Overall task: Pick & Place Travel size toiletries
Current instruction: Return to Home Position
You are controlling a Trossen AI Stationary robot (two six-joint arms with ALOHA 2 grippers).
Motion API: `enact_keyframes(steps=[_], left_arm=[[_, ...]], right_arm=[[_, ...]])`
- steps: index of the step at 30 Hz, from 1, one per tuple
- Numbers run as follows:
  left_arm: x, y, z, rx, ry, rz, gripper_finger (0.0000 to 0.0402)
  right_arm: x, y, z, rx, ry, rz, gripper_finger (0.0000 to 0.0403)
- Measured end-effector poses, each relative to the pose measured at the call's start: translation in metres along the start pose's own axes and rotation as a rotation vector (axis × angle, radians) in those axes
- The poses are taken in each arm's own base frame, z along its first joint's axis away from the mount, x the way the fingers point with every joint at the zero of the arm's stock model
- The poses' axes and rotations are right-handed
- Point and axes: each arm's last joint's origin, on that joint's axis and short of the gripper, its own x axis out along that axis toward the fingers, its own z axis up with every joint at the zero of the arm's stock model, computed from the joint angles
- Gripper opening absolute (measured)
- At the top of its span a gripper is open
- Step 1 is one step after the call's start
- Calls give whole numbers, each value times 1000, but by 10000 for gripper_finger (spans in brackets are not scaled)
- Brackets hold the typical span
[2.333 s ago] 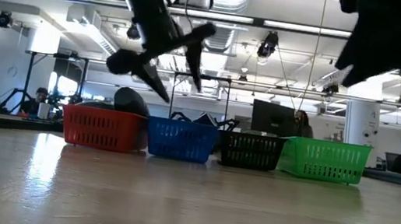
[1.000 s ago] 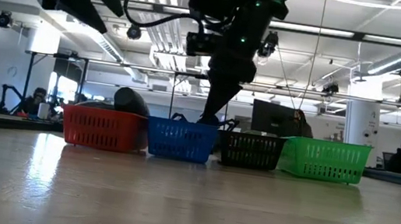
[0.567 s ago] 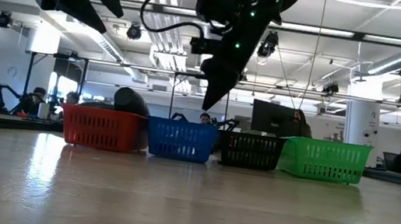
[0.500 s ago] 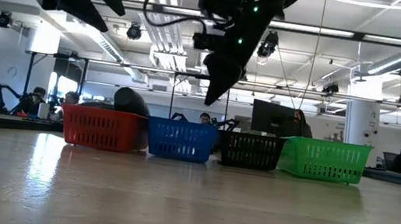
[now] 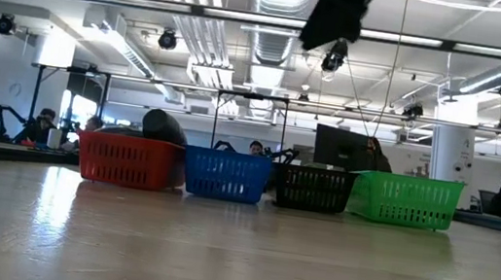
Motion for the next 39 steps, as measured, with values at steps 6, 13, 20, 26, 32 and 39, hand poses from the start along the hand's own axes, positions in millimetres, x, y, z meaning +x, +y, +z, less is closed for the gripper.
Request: enact_keyframes(steps=[6, 13, 20, 26, 32, 39], left_arm=[[-7, 14, 9, 22, -117, -149, 287], [-23, 30, 2, 129, -355, -441, 287], [-16, 57, -38, 106, -475, -485, 287], [2, 77, -78, 58, -579, -533, 287], [9, 92, -104, -2, -655, -580, 287], [13, 101, -118, -12, -688, -593, 287]], right_arm=[[-43, -9, -34, 50, -52, 2, 161], [-99, -18, -66, 299, -207, 61, 182], [-117, -13, -111, 242, -301, 250, 198], [-111, -15, -154, 314, -421, 425, 206], [-98, -20, -191, 342, -577, 512, 212], [-71, -24, -227, 444, -568, 502, 217]])
